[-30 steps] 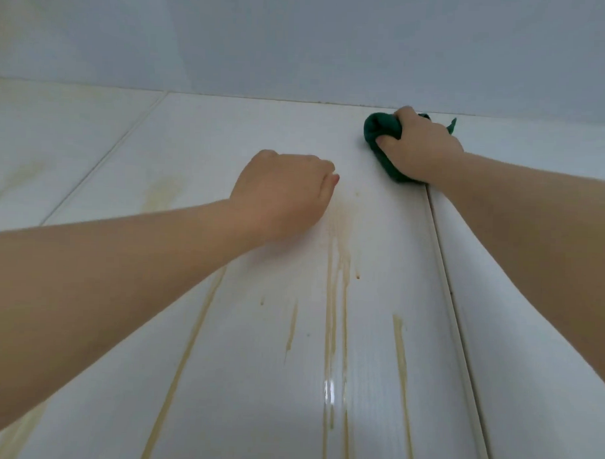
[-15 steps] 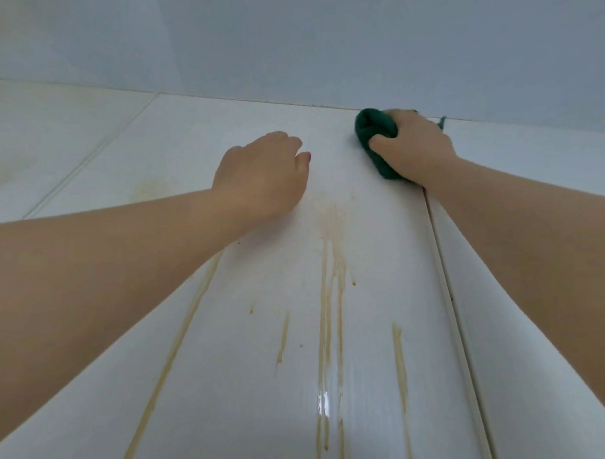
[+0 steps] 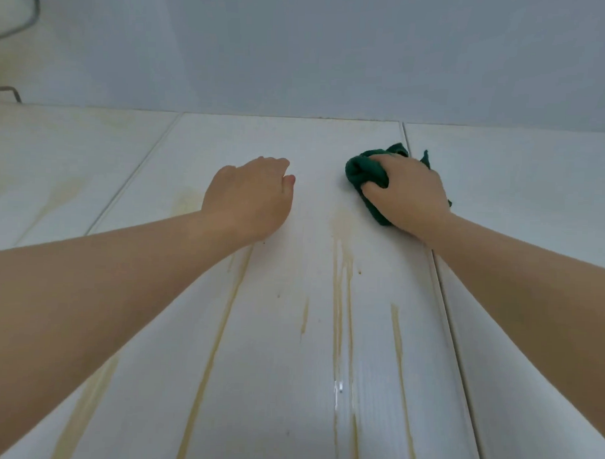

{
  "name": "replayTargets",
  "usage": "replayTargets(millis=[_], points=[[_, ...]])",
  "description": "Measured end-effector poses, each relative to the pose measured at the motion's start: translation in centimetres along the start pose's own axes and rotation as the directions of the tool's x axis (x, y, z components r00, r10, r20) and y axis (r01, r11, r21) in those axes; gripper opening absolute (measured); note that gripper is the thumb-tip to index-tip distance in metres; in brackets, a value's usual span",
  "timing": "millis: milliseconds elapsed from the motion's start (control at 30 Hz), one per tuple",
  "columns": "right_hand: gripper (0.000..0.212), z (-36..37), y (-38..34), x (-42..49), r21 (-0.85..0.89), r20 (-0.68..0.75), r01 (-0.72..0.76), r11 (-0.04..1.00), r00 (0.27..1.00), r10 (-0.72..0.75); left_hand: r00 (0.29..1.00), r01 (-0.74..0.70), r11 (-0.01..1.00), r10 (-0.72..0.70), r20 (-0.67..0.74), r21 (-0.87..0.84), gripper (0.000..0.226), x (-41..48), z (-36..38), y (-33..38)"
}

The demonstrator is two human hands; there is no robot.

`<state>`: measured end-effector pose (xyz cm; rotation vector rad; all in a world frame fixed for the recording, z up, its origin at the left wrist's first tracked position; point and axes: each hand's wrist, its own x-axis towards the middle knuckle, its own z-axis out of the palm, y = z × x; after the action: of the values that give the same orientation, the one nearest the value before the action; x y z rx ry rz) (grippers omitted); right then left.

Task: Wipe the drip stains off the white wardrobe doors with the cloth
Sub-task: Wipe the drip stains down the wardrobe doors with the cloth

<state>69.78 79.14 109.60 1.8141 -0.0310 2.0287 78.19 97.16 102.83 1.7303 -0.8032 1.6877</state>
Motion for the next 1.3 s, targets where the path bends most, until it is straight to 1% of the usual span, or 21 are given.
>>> replayTargets(millis=[67, 167, 200, 300, 333, 433, 467, 600, 633, 700, 767, 800, 867, 933, 967, 1000, 1067, 1133, 1167, 1233, 1300], points=[[0.03, -1.6, 0.8, -1.2, 0.057, 0.076, 0.028, 0.998, 0.997, -0.032, 1.0, -0.01, 1.0, 0.01, -0.009, 0.018, 0.039, -1.1, -0.3, -0.1], [0.035, -1.6, 1.4, -2.1, 0.012, -0.001, -0.18, 0.984, 0.984, 0.18, 0.998, -0.046, 0.998, 0.048, -0.042, 0.05, 0.043, -2.7, 0.0, -0.6], [0.037, -1.2, 0.7, -2.4, 0.001, -0.02, -0.16, 0.987, 0.987, 0.16, 0.997, -0.052, 0.996, 0.055, -0.047, 0.07, 0.045, -2.9, 0.2, -0.9], [0.035, -0.5, -0.3, -3.7, 0.037, 0.073, 0.131, 0.991, 0.988, -0.134, 0.998, -0.039, 0.996, 0.043, -0.042, 0.081, 0.046, -3.5, 0.4, -1.2], [0.034, -0.8, -0.1, -4.0, 0.047, 0.098, 0.141, 0.989, 0.985, -0.145, 0.999, -0.026, 0.997, 0.029, -0.043, 0.068, 0.046, -3.8, 0.3, -1.2], [0.035, -0.9, -0.4, -4.7, 0.038, -0.031, -0.131, 0.991, 0.991, 0.132, 0.998, -0.025, 0.998, 0.028, -0.048, 0.055, 0.046, -4.3, -0.1, -1.5], [0.036, -0.7, -1.3, -5.3, 0.019, -0.036, -0.155, 0.988, 0.987, 0.156, 0.999, -0.026, 0.998, 0.028, -0.039, 0.052, 0.046, -4.6, -0.1, -1.6], [0.039, -1.0, -3.0, -8.0, 0.035, 0.134, 0.178, 0.983, 0.974, -0.181, 0.999, -0.038, 0.999, 0.038, 0.015, 0.003, 0.047, -5.4, -0.3, -2.3], [0.039, -1.3, -2.3, -7.9, 0.03, 0.141, 0.148, 0.989, 0.978, -0.151, 0.999, -0.041, 0.999, 0.041, 0.019, 0.012, 0.047, -5.6, -0.3, -2.4], [0.041, -1.5, -1.7, -7.0, 0.004, 0.074, -0.126, 0.992, 0.989, 0.125, 0.998, -0.065, 0.997, 0.064, 0.011, 0.043, 0.048, -5.9, -0.4, -3.4], [0.044, -0.7, -3.1, -6.7, -0.024, 0.025, -0.353, 0.935, 0.935, 0.353, 0.996, -0.084, 0.992, 0.083, 0.014, 0.089, 0.049, -6.4, -0.3, -4.7], [0.046, -0.3, -4.4, -7.0, -0.064, 0.019, -0.331, 0.941, 0.943, 0.333, 0.995, -0.096, 0.99, 0.095, 0.02, 0.104, 0.05, -6.5, -0.1, -5.4], [0.047, 0.8, -7.8, -8.5, -0.059, 0.084, -0.093, 0.994, 0.992, 0.098, 0.993, -0.119, 0.987, 0.117, 0.03, 0.104, 0.052, -6.6, -0.2, -7.4], [0.052, 0.8, -10.0, -10.0, 0.023, 0.215, 0.122, 0.992, 0.969, -0.124, 0.991, -0.134, 0.988, 0.131, 0.033, 0.08, 0.052, -6.7, -0.5, -9.3], [0.055, 0.5, -10.1, -10.0, 0.044, 0.243, 0.165, 0.985, 0.955, -0.171, 0.989, -0.147, 0.986, 0.144, 0.037, 0.075, 0.052, -6.7, -0.7, -10.2], [0.055, 0.2, -9.4, -9.6, 0.034, 0.228, 0.145, 0.989, 0.962, -0.149, 0.987, -0.16, 0.985, 0.157, 0.043, 0.071, 0.052, -6.8, -0.8, -10.9], [0.046, -0.1, -7.8, -7.9, -0.007, 0.122, -0.099, 0.995, 0.987, 0.1, 0.983, -0.174, 0.983, 0.17, 0.062, 0.056, 0.052, -7.1, -0.9, -12.2], [0.045, 0.3, -7.9, -6.4, -0.012, 0.012, -0.427, 0.904, 0.904, 0.427, 0.982, -0.172, 0.984, 0.167, 0.083, 0.056, 0.053, -7.5, -0.7, -13.1], [0.046, 1.2, -9.1, -6.0, -0.028, -0.012, -0.492, 0.87, 0.871, 0.492, 0.982, -0.174, 0.983, 0.169, 0.086, 0.061, 0.053, -7.7, -0.4, -13.6], [0.046, 3.1, -12.2, -6.2, -0.062, 0.002, -0.365, 0.929, 0.931, 0.365, 0.981, -0.182, 0.98, 0.176, 0.077, 0.077, 0.052, -7.8, -0.1, -14.6], [0.046, 4.0, -14.2, -7.1, -0.023, 0.088, -0.081, 0.996, 0.993, 0.083, 0.985, -0.171, 0.982, 0.169, 0.027, 0.079, 0.056, -7.8, 0.0, -15.4]])
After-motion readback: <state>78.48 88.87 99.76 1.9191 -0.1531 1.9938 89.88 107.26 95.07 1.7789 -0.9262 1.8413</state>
